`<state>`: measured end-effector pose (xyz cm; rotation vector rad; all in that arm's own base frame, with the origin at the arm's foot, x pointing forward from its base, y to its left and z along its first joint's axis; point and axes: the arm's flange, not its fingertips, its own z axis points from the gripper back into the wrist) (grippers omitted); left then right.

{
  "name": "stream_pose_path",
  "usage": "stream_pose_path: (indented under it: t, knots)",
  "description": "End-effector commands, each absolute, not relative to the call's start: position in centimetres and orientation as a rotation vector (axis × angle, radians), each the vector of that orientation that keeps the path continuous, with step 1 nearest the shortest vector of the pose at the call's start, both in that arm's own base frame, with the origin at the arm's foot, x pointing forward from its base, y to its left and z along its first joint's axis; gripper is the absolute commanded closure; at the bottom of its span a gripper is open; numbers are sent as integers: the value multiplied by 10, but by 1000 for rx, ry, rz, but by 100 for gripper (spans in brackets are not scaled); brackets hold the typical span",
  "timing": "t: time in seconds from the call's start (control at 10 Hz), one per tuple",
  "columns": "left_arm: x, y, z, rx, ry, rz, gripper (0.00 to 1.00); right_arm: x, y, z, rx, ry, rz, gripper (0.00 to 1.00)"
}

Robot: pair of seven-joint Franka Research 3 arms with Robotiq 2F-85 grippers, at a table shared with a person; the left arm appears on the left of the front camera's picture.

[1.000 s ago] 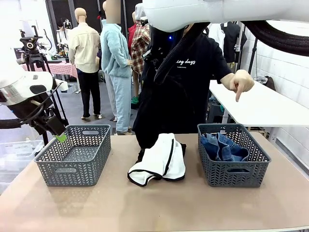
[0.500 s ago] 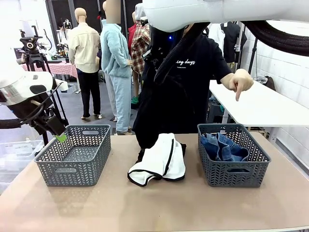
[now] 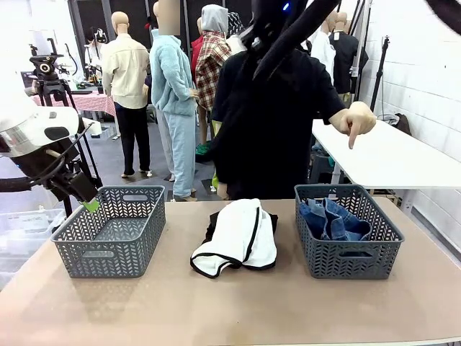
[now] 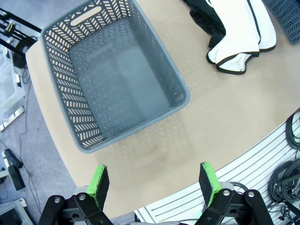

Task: Sort the tops and bottoms.
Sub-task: Sort the clothes according to human instructions.

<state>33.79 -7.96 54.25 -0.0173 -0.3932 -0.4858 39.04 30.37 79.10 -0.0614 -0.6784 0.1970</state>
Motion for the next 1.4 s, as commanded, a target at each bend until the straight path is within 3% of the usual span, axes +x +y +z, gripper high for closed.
stream_pose_path:
  t: [0.0, 0.7, 0.8, 1.1, 1.3]
  knots:
    - [337, -79, 542, -22, -388, -487, 0, 379, 261, 798, -152, -702, 42, 100]
    - [337, -79, 542, -22, -388, -487, 0, 373, 120, 716, -93, -472, -401, 100]
    - [337, -79, 542, -22, -388, -487, 0, 387, 144, 734, -115, -478, -270, 100]
    - [337, -79, 542, -22, -388, -487, 0, 387, 144, 734, -115, -478, -270, 100]
    - [337, -79, 542, -22, -388, -487, 0, 399, 141, 719, -97, -392, -288, 100]
